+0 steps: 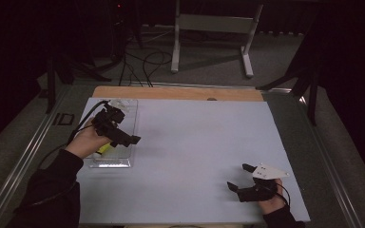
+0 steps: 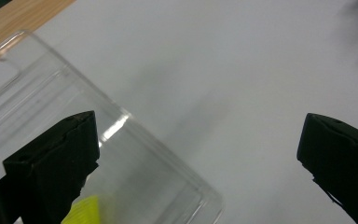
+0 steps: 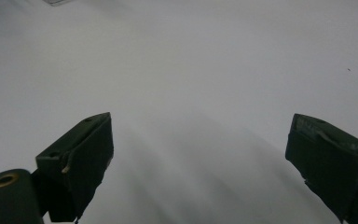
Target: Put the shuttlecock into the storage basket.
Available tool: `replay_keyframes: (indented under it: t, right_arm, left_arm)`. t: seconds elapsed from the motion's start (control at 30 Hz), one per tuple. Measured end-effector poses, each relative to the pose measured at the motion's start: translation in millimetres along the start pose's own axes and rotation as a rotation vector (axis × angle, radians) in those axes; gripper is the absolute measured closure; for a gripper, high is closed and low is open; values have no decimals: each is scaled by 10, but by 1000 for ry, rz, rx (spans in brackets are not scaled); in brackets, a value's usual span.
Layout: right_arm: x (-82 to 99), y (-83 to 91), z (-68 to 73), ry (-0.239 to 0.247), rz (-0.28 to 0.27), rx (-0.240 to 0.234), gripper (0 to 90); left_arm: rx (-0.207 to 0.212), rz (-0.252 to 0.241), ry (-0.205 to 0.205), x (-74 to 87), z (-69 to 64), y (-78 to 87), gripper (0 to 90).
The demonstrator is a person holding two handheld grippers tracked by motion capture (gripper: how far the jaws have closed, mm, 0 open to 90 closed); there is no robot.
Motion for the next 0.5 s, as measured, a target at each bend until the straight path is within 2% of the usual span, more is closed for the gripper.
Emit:
replay_keyframes:
  t: [0.5]
  right_arm:
    - [-3,-3,7,6,0,-4,79]
  left_arm:
    - [52,-41,-83,-227,-334,-185,0]
Point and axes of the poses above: each handheld gripper's, and its own axes: y roughly backward along the jaws, x roughly out of its underside, z roughly to its left, the point moved 10 cm from there along -y, roughly forward along the jaws, and after that the axes turned 1 degree about z, right-handed, at the moved point
